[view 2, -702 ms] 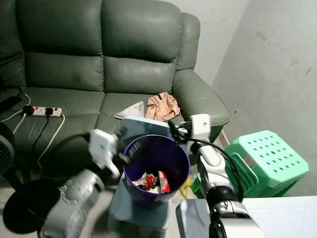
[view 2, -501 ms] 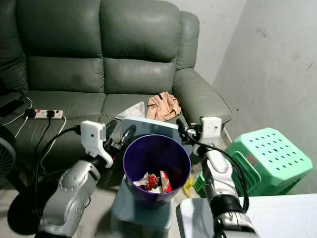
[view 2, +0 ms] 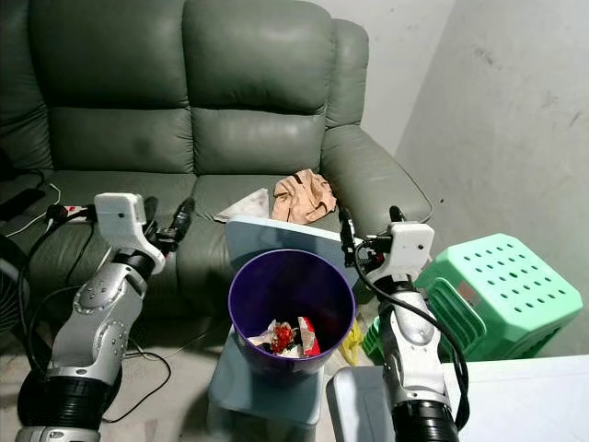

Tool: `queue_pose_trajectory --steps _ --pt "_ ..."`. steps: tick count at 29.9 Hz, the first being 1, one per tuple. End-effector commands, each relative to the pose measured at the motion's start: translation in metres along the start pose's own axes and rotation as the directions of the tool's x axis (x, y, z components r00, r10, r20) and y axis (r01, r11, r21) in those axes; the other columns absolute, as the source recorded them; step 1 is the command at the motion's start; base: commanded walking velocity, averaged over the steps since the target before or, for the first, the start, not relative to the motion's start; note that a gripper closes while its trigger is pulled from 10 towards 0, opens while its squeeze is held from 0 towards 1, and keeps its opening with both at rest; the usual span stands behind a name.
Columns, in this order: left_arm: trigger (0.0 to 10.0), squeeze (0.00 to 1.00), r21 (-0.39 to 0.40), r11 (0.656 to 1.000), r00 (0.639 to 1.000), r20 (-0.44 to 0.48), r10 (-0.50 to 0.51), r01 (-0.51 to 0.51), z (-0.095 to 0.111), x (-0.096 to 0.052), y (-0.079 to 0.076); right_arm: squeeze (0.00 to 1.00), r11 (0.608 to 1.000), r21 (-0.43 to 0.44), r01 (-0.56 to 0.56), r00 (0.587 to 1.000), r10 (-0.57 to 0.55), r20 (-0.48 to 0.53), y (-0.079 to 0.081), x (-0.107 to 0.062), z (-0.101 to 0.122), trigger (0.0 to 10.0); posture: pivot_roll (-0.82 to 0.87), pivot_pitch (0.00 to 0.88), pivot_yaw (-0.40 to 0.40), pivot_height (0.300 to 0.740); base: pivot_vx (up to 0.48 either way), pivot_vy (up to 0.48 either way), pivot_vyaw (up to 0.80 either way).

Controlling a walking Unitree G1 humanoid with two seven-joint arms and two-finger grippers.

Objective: Picking trash to rubbish bin

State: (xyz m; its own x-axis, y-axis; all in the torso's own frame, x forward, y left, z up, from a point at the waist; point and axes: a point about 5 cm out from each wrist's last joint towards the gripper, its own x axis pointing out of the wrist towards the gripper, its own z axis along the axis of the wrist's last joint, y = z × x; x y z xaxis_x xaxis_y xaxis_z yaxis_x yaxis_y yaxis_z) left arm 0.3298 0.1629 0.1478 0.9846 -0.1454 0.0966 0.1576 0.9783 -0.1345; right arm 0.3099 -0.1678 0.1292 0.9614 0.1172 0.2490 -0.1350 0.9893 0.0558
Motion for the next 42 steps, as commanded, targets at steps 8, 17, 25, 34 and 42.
queue_pose_trajectory --steps 8,17,25,34,42 --pt "10.0 0.00 -0.002 1.000 1.000 0.025 -0.003 0.003 0.0042 0.0075 0.0027 0.00 0.999 -0.042 0.030 0.999 -0.031 -0.018 -0.0044 -0.0024 0.0054 10.0 0.01 0.000 -0.075 0.740 0.000 0.000 0.00" --pt "10.0 0.00 -0.008 1.000 1.000 0.023 0.014 -0.013 0.0029 0.0086 0.0070 0.00 0.998 -0.054 0.019 0.999 -0.021 -0.039 -0.0009 -0.0036 0.0043 10.0 0.01 0.000 -0.077 0.740 0.000 0.229 0.00" --pt "10.0 0.00 -0.006 1.000 1.000 0.025 0.013 -0.013 0.0014 0.0090 0.0071 0.00 0.997 -0.079 0.000 0.997 -0.007 -0.077 0.0020 -0.0057 -0.0004 10.0 0.01 0.000 -0.081 0.740 0.000 0.431 0.00" --pt "10.0 0.00 -0.008 1.000 1.000 0.021 0.014 -0.014 0.0004 0.0094 0.0068 0.00 0.997 -0.081 -0.002 0.996 -0.006 -0.094 0.0019 -0.0055 -0.0017 10.0 0.01 0.000 -0.085 0.740 0.000 0.430 0.00" --pt "10.0 0.00 -0.004 1.000 1.000 0.020 0.018 -0.018 0.0000 0.0103 0.0072 0.00 0.996 -0.087 -0.005 0.994 -0.005 -0.110 0.0023 -0.0047 -0.0023 10.0 0.01 0.000 -0.086 0.740 0.000 0.306 -0.40"
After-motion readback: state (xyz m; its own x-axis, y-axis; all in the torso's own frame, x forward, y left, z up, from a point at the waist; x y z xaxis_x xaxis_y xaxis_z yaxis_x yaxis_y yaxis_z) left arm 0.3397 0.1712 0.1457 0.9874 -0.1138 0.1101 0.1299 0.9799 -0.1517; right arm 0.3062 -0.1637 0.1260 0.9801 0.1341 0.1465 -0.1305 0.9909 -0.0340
